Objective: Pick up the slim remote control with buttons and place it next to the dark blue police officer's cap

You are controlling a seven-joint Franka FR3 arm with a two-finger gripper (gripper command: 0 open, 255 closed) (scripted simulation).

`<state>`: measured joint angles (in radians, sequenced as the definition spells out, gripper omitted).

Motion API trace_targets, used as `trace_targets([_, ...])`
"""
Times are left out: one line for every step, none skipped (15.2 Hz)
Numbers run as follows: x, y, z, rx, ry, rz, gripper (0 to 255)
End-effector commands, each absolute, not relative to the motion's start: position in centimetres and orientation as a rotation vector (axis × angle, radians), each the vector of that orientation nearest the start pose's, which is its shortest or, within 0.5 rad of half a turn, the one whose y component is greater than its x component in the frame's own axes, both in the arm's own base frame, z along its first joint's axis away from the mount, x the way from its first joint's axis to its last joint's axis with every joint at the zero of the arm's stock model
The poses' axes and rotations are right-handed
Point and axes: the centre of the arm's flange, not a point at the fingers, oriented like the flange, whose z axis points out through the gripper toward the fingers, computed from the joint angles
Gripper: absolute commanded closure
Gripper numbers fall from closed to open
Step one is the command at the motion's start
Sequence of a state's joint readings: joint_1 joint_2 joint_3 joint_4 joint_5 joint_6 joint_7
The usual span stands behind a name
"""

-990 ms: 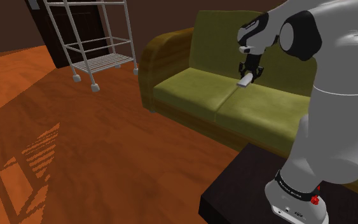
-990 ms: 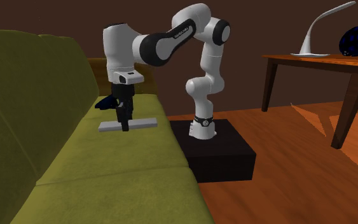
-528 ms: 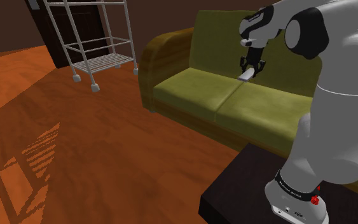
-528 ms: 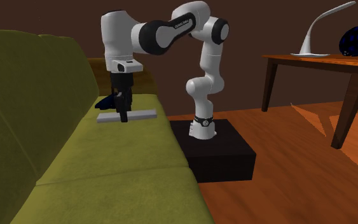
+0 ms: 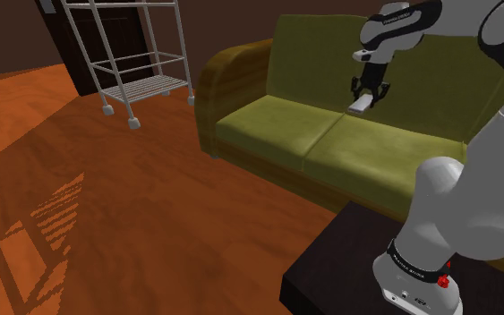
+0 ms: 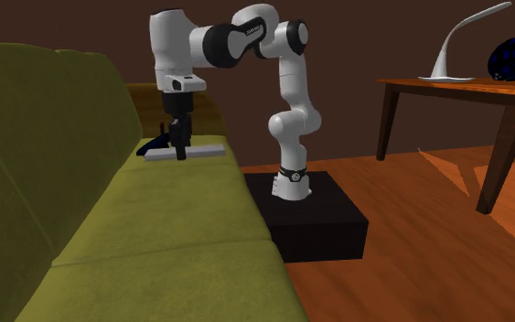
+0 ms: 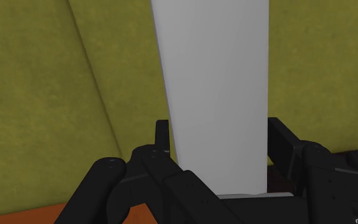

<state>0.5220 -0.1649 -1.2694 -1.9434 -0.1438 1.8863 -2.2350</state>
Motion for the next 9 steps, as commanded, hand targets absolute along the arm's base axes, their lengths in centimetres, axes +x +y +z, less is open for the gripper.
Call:
trace_targets([34.9,-39.9,49.8,-2.255,-2.186,-0.021,255])
trace_targets([33.6,-40.0,49.8,-2.255,-2.186,-0.021,255])
trace_targets([32.3,-40.2,49.8,-2.255,-2.186,-0.021,255])
trace_targets([31.0,-40.3,49.8,-2.255,-2.186,-0.021,255])
trace_targets([29.7,-40.4,49.8,-2.255,-2.186,-0.021,255])
trace_targets([28.4,-40.5,49.8,-2.255,-2.186,-0.021,255])
trace_targets([27.1,-40.6,49.8,-2.255,-2.186,-0.021,255])
trace_targets([25.7,-40.7,49.8,-2.255,-2.186,-0.021,255])
trace_targets([24.4,-40.8,49.8,-2.255,-2.186,-0.021,255])
